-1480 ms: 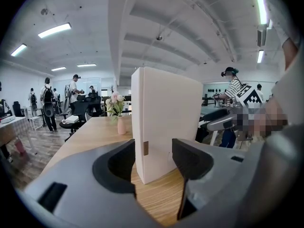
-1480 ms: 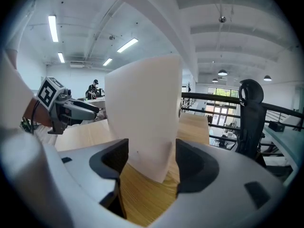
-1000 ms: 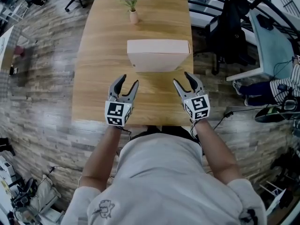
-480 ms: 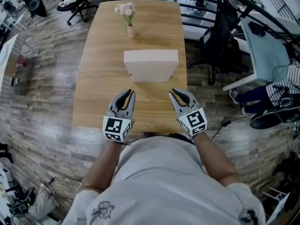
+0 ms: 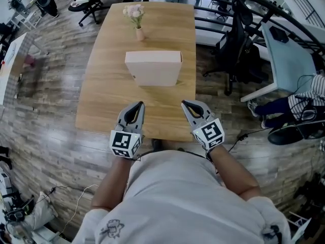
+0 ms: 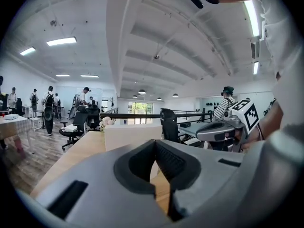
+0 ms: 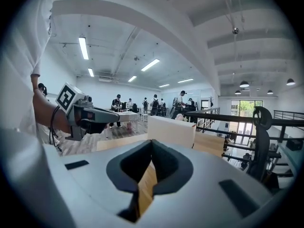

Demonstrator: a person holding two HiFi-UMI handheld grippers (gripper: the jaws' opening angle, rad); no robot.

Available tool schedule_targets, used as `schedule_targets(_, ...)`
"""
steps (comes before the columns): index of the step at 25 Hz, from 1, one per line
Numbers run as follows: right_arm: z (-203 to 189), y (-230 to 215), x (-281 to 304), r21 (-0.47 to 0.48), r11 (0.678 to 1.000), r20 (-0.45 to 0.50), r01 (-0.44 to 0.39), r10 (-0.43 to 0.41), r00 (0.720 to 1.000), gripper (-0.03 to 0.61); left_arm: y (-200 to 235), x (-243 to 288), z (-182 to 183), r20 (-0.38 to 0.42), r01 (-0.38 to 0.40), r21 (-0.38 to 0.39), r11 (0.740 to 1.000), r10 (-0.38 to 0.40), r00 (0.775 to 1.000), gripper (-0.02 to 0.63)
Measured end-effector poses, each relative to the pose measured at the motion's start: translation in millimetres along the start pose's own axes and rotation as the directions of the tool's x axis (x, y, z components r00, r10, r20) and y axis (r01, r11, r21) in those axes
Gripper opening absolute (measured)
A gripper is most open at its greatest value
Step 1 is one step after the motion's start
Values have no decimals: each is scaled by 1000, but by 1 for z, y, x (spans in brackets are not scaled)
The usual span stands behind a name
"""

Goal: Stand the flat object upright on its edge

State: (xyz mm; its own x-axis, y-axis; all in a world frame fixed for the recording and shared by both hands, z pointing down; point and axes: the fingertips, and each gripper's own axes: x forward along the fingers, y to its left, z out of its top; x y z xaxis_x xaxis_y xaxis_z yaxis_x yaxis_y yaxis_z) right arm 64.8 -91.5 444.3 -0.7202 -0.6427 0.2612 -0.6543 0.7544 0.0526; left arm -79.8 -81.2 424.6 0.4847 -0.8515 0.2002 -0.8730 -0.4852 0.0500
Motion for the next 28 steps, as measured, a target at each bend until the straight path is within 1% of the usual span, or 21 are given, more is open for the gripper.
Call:
schedule_targets(7,-5,4,-57,-6,999,20,-48,48,999,5,-55,-29,-2,5,-50,9,999,50,999,6)
schedule_targets(13,-13,14,-95,-10,996,38,-87,87,995,5,-97,-59,-7,2,-74,-3,997,74,997,6)
schedule_targets(15,-14,20,-105,-9,996,44,-88,88,995,5,-106,-71,-8,-3,-80,2,997,80,997,6)
schedule_targets(21,-7,37,-130,-3,997,75,-83,83,994,5,-116,-98,-4,13,-93,-22,995,94,996,6)
schedule_targets(28,-1,66,-148,12,999,100,-36,34,994,5,-125,-125,-10,13,-51,-10,999,51,999,6)
